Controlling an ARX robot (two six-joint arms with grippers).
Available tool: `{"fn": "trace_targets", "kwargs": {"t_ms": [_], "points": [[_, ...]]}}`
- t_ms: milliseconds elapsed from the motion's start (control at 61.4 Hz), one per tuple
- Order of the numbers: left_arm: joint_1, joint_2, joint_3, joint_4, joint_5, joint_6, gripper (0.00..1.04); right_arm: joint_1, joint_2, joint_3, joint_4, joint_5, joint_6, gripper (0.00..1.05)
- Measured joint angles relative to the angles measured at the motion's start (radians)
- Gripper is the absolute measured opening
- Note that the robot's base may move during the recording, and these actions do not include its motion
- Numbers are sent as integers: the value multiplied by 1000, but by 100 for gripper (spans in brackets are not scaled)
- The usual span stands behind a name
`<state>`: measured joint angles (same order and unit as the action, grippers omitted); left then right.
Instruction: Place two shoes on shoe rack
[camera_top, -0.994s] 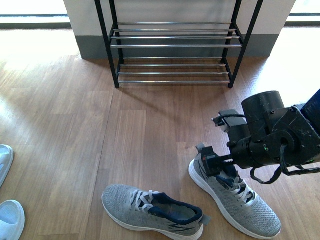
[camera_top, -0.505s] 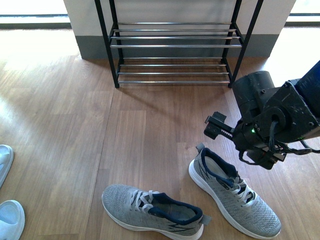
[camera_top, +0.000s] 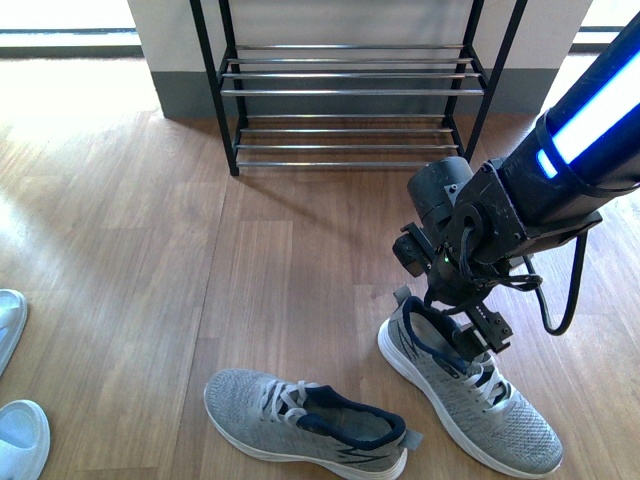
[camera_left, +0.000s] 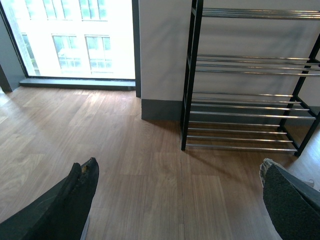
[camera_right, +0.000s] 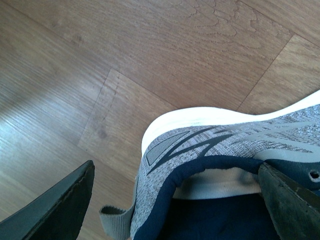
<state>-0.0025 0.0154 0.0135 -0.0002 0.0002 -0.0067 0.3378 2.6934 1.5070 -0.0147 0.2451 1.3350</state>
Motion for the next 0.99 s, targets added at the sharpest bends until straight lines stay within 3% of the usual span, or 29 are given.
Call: {"fn": "trace_targets", "kwargs": {"t_ms": [407, 994], "points": [[0, 0, 0, 0, 0, 0, 95, -59, 58, 101, -36, -45, -7, 96], [0, 0, 0, 0, 0, 0, 95, 2, -29, -43, 11, -80, 95, 96]]}}
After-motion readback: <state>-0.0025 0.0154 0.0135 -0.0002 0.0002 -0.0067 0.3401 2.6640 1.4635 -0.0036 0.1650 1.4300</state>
